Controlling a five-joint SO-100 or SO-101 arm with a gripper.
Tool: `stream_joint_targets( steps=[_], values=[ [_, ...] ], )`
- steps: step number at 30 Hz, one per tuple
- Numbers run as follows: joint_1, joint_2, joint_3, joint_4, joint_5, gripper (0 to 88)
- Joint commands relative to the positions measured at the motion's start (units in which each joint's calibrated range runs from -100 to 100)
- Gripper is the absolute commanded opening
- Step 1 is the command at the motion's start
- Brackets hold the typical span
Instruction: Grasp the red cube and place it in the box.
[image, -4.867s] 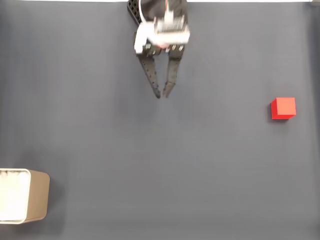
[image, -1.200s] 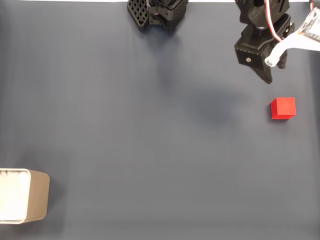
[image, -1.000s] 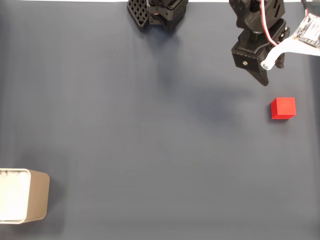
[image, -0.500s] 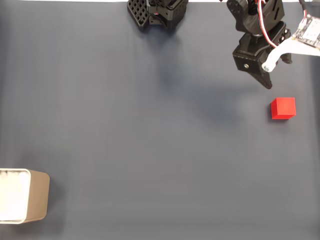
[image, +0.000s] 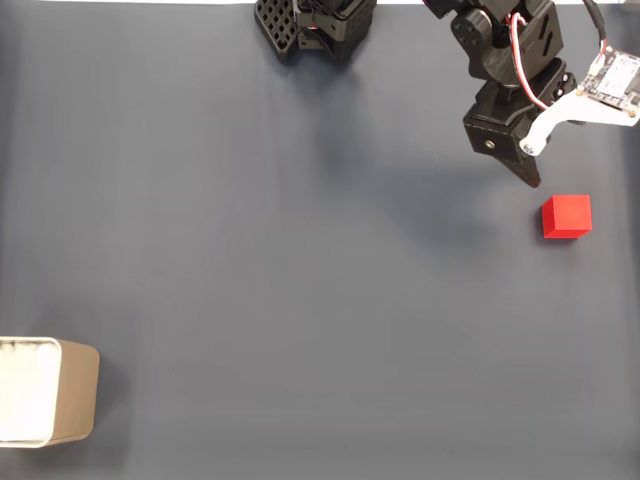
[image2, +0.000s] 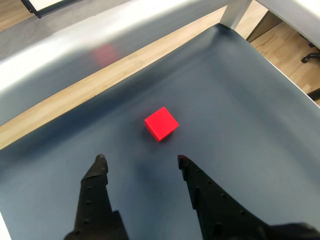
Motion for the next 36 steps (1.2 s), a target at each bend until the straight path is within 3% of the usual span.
stream_joint_targets(
  steps=[1,36],
  values=[
    [0.4,0.8,-0.4,-2.7,-0.8,34.1],
    [2.6,14.5,-2.1,-13.8,-1.5,35.5]
  ],
)
